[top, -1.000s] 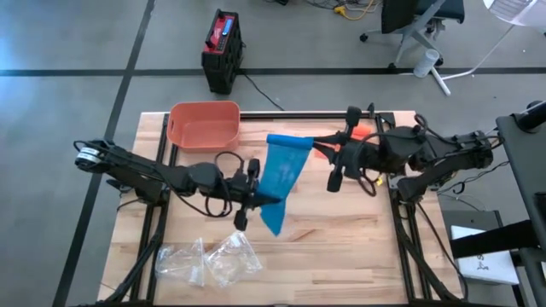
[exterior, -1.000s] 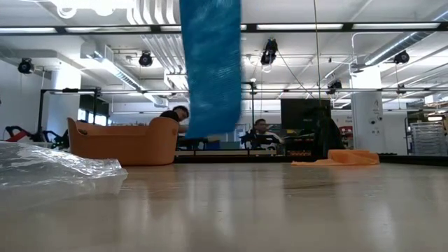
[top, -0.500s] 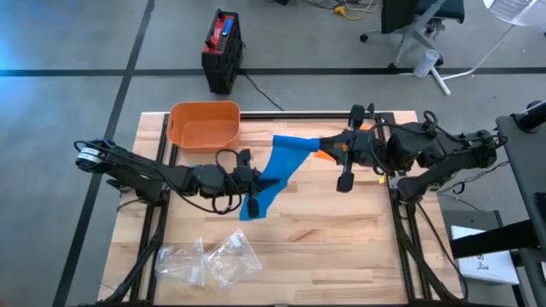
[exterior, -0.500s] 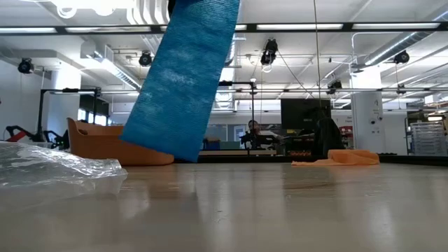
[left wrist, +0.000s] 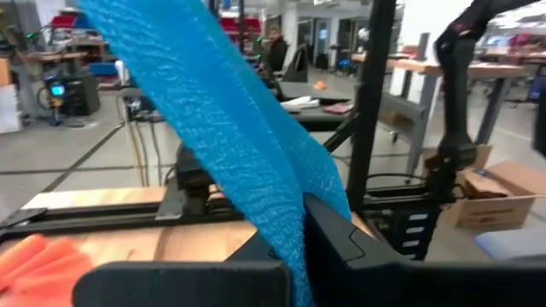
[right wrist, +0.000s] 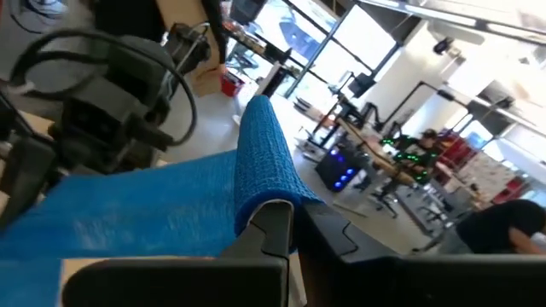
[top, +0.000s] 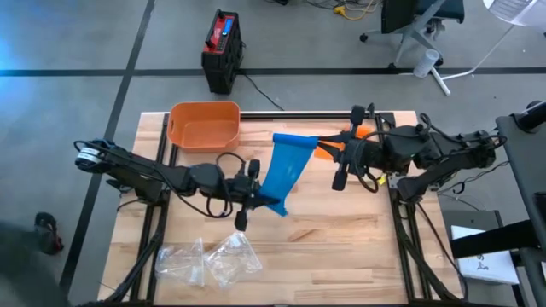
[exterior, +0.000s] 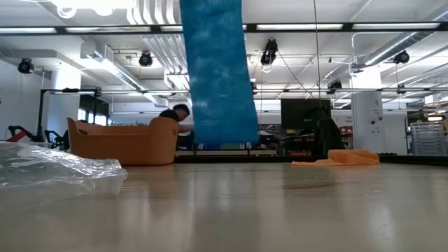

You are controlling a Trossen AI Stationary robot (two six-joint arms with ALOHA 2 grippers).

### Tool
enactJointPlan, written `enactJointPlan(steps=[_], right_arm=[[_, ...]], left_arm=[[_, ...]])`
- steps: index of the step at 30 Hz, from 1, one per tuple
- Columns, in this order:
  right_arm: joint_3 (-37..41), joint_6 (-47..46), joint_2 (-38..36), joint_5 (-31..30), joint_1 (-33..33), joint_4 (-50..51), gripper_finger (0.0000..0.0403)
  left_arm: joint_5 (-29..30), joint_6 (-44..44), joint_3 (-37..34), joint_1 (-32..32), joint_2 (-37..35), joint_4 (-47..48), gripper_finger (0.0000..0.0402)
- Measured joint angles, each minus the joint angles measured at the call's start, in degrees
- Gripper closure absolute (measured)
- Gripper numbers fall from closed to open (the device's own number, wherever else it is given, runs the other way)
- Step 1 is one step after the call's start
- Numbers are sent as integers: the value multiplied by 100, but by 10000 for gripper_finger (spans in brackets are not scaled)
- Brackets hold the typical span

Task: Roll bandage
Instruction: Roll the blue bandage

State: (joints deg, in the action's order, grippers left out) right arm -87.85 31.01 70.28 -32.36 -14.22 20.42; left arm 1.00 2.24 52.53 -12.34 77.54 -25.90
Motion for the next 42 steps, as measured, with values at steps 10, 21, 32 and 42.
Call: enactJointPlan(steps=[10, 21, 32, 42], right_arm=[[0, 168, 116, -261, 5, -219, 400], [-4, 273, 302, -952, 26, -189, 400], [93, -111, 308, -968, 103, 147, 400], [357, -407, 446, -936, 151, 503, 400]], left_arm=[[-22, 11, -2, 0, 98, -838, 401], [-350, 182, -2, -27, 102, -1803, 401], [-830, 541, 95, -26, 104, -2209, 367], [-931, 834, 477, 44, 104, -2258, 305]])
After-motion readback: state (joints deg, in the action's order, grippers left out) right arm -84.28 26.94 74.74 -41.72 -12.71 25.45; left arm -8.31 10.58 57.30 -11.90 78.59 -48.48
